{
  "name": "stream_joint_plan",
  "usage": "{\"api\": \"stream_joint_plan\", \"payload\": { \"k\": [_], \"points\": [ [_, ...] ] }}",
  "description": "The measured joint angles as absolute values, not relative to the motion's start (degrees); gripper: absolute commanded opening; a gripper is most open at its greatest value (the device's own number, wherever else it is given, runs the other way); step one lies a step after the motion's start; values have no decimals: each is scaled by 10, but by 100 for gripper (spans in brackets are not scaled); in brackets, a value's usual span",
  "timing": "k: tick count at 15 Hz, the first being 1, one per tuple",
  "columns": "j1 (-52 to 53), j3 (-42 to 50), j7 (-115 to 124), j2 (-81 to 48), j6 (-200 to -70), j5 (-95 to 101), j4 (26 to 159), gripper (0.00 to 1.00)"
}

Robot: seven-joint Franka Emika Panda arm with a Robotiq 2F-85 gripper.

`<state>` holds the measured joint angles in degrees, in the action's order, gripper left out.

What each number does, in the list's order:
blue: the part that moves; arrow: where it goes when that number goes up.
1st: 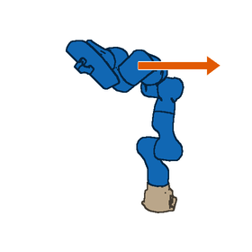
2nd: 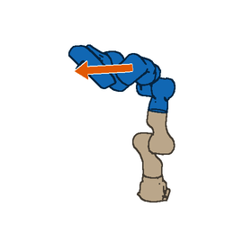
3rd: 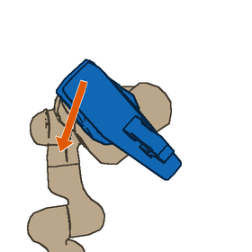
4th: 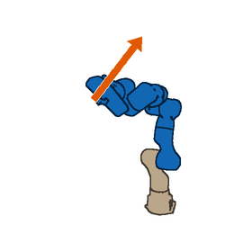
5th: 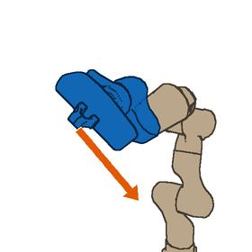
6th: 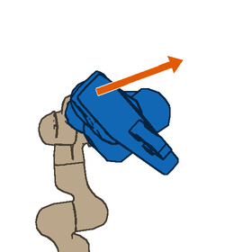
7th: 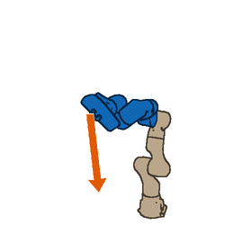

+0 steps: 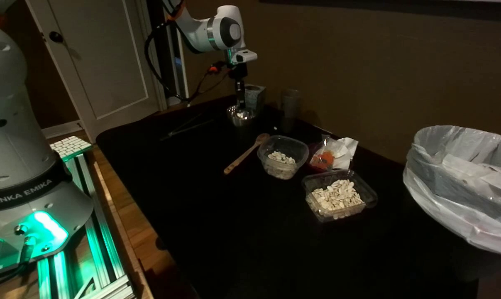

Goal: Remove the silver bowl from the box and put it on the table

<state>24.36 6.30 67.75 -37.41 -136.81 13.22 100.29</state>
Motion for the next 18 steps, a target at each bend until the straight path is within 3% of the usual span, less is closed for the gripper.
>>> {"api": "stream_joint_plan", "payload": {
  "k": [13, 14, 16, 18],
  "points": [
    [248, 70, 867, -396, -1384, 162, 1061, 1],
    [248, 68, 871, -397, -1384, 161, 1065, 27],
    [246, 65, 877, -400, -1384, 160, 1069, 33],
    [245, 62, 878, -401, -1384, 159, 1070, 51]
  ]
}}
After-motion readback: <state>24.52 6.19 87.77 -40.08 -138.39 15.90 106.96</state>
